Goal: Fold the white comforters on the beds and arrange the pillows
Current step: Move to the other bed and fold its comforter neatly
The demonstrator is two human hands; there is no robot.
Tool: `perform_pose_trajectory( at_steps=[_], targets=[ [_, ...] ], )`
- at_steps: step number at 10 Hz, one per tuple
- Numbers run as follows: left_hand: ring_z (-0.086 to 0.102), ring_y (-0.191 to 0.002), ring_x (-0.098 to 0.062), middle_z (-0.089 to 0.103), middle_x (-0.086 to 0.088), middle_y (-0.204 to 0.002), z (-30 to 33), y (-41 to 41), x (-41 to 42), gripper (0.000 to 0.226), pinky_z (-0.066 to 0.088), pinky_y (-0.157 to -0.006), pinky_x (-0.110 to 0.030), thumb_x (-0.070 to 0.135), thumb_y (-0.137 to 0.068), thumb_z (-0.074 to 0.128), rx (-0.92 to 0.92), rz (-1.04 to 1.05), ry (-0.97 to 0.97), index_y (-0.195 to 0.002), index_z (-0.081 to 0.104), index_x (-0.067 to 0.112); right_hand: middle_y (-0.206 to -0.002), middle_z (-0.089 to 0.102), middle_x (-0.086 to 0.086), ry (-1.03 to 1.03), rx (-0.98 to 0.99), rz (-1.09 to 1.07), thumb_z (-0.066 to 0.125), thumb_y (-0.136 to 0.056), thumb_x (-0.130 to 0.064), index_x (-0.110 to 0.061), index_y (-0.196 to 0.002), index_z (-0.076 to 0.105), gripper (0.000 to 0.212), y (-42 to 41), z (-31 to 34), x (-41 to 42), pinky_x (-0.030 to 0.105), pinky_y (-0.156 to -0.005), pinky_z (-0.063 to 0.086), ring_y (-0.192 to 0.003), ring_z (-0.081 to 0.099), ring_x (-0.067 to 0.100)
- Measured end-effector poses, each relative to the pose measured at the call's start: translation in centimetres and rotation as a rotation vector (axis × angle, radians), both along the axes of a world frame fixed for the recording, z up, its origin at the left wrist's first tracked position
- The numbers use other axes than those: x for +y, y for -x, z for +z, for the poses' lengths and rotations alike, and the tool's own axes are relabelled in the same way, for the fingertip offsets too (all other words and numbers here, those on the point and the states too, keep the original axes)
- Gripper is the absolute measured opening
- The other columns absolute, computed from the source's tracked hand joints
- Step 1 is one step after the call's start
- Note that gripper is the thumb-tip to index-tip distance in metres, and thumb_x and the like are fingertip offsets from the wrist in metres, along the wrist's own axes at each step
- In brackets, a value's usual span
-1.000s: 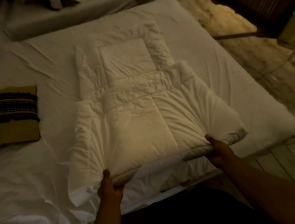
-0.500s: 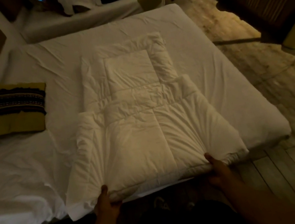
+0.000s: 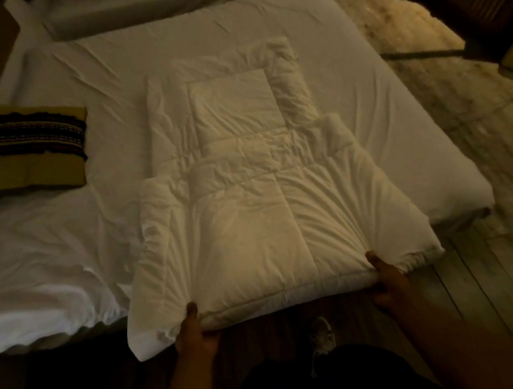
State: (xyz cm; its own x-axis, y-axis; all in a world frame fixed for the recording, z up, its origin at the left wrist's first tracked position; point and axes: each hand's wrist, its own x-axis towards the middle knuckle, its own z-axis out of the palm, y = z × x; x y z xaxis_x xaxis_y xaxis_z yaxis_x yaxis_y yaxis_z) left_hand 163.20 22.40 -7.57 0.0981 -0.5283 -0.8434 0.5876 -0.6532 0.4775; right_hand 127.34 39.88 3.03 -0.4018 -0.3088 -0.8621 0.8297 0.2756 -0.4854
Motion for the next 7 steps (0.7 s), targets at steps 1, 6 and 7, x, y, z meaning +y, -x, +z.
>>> perform_pose_trajectory(
  at_steps=[1,6,7],
  targets=[
    [0.058,-0.120,-0.036,0.060,-0.015,-0.134,-0.3,-1.9,2.0,0.059,0.060,-0.071,-0.046,0.035,-0.088,0.068,0.036,-0.044,-0.039,-0.140,0.051,0.013,-0.082,0.073,0.020,-0.001,0.063,0.000,0.064,-0.091,-0.041,-0.014,-0.125,0.053,0.045,-2.2,-0.5,2.5,0.043,-0.052,0.058,-0.060,0.073,0.032],
    [0.061,-0.117,-0.038,0.061,-0.019,-0.131,0.6,-7.1,7.7,0.071,0.057,-0.080,-0.051,0.036,-0.078,0.077,-0.043,-0.060,0.024,-0.138,0.052,0.009,-0.117,0.063,0.014,0.032,0.008,0.001,0.065,-0.091,-0.032,-0.015,-0.126,0.056,0.040,-7.2,0.0,9.2,0.048,-0.079,0.058,-0.102,0.064,0.033],
    [0.063,-0.112,-0.040,0.064,-0.018,-0.127,0.6,-7.2,10.6,0.078,0.057,-0.076,-0.054,0.035,-0.068,0.083,-0.066,0.003,-0.022,-0.135,0.054,0.011,-0.117,0.062,0.007,0.079,-0.043,-0.086,0.064,-0.087,-0.054,-0.030,-0.117,0.058,0.039,-7.7,-0.5,11.8,0.047,-0.088,0.051,-0.102,0.062,0.026]
  ],
)
